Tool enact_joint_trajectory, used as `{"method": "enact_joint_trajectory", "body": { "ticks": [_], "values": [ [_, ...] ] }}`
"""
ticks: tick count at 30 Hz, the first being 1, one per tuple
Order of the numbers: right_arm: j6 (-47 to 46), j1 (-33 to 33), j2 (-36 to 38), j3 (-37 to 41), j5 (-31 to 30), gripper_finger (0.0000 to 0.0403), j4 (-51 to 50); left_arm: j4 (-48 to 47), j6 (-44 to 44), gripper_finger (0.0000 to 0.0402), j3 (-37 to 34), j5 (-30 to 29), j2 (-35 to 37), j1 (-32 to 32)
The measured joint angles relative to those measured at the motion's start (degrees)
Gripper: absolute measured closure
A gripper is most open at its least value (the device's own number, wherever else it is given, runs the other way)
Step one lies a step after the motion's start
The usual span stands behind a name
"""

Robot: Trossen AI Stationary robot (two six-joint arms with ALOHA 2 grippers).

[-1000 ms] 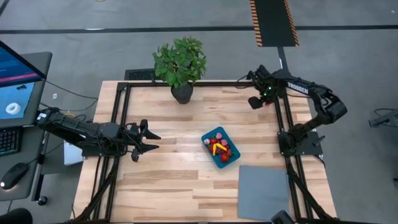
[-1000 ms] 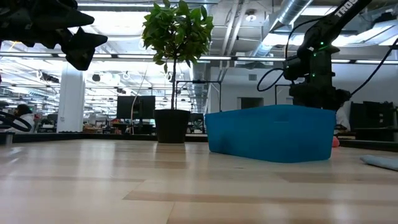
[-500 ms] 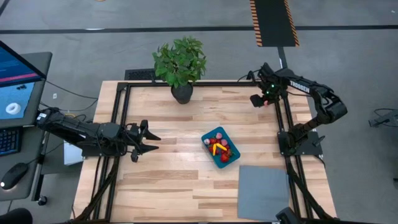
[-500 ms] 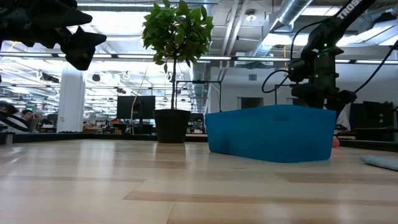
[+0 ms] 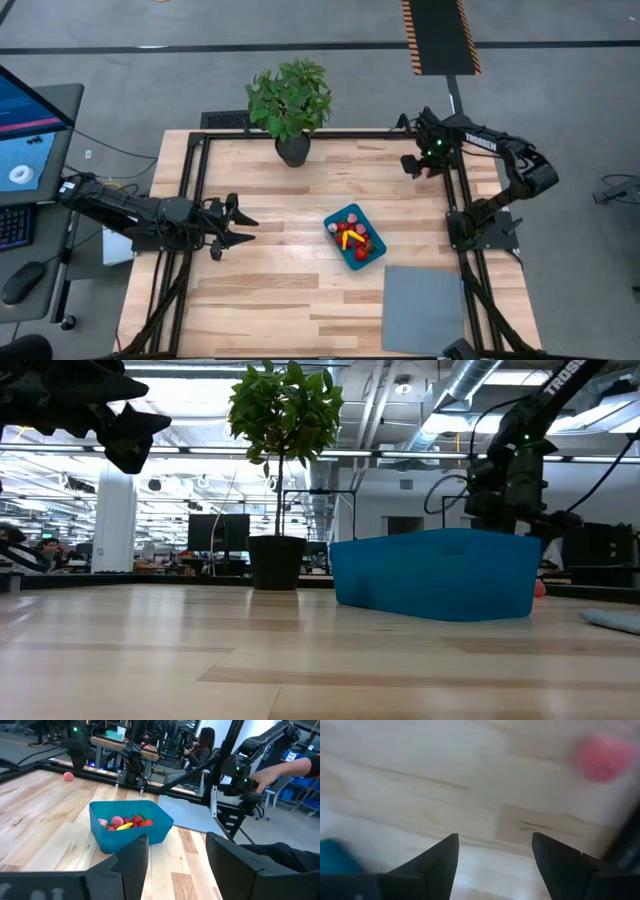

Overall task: Pick and placing Produce into tupperware
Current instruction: Put the apricot into the blue bin

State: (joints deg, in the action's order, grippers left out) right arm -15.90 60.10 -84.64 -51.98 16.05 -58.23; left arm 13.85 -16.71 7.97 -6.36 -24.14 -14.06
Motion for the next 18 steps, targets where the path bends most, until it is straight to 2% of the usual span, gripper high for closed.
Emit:
{"method": "enact_joint_trajectory", "body": {
  "ticks": [4,9,18],
  "values": [
    [-4.3,-0.9,0.0,4.1,-5.4,0.0132,0.6,0.0,-0.2,0.0214,0.0,0.5,0.0,0.0],
    [-11.7,-3.0,0.1,7.2,-7.4,0.0133,6.0,0.0,0.8,0.0214,0.0,0.5,0.0,0.0],
    [-28.4,-4.7,0.1,7.5,-16.2,0.0133,11.8,-1.5,1.5,0.0214,0.0,3.6,0.0,-0.3]
  ]
}}
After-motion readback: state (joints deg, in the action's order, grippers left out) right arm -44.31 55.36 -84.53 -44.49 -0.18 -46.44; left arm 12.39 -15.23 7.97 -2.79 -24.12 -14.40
